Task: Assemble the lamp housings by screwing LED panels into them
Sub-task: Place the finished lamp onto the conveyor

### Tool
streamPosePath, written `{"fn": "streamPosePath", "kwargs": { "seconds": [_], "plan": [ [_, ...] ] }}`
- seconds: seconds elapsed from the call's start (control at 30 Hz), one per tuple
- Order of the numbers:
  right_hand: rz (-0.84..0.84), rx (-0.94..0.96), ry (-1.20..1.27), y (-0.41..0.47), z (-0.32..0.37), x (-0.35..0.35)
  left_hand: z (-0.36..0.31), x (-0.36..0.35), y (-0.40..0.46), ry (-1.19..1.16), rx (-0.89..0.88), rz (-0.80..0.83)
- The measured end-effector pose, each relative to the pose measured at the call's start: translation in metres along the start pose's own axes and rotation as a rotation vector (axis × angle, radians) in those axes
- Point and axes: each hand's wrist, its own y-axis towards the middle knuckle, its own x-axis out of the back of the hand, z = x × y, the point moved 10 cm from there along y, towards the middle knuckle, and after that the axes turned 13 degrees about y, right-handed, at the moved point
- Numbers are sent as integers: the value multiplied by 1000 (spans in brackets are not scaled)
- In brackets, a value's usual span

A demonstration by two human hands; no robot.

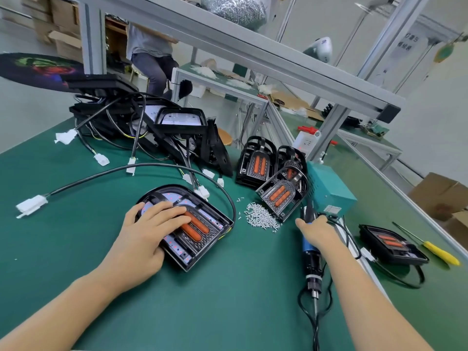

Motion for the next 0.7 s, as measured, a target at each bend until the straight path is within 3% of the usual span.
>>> {"fn": "streamPosePath", "kwargs": {
  "seconds": [0.23, 0.47, 0.53, 0.63, 0.7],
  "plan": [
    [-28, 42, -363, -4, 14, 8, 3, -4, -1, 3, 7, 26],
    [4, 70, -408, -1, 20, 8, 2, -5, -1, -2, 10, 49],
    [-72, 99, -458, -9, 27, 14, 1, -4, -1, 1, 12, 51],
    [-254, 343, -399, -40, 71, 19, 0, -3, -1, -8, 18, 49],
    [-136, 543, -136, -70, 106, -5, -1, -3, -1, -6, 14, 55]
  ]
}}
